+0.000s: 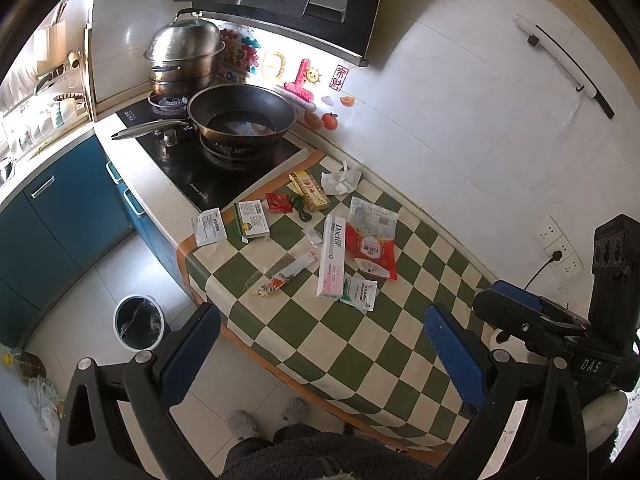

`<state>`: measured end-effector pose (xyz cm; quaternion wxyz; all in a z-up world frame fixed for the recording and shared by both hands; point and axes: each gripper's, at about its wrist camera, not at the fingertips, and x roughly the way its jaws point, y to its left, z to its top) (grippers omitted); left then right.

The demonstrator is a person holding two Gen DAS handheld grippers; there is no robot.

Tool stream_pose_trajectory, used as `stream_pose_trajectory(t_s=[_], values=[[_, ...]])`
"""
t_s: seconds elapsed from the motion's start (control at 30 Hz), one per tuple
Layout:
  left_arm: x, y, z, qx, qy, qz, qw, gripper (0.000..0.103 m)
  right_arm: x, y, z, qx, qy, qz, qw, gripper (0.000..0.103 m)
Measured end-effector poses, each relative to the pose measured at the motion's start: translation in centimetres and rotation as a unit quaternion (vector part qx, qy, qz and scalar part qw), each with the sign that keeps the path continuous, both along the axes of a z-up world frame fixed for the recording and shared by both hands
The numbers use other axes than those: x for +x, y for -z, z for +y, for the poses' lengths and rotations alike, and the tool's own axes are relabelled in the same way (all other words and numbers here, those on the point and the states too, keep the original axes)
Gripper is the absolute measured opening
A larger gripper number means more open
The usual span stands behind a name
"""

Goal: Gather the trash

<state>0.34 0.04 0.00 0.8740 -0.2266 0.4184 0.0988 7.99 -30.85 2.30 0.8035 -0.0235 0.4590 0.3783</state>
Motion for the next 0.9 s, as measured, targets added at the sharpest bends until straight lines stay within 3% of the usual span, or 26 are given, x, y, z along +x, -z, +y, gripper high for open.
stream_pose_trajectory(t_s=[0.9], values=[[0.1, -0.2, 0.0, -0.002, 0.002, -0.002, 1.0000, 0.103, -0.9, -0.4, 1.0, 0.008, -0.004, 0.003, 1.000, 0.103]])
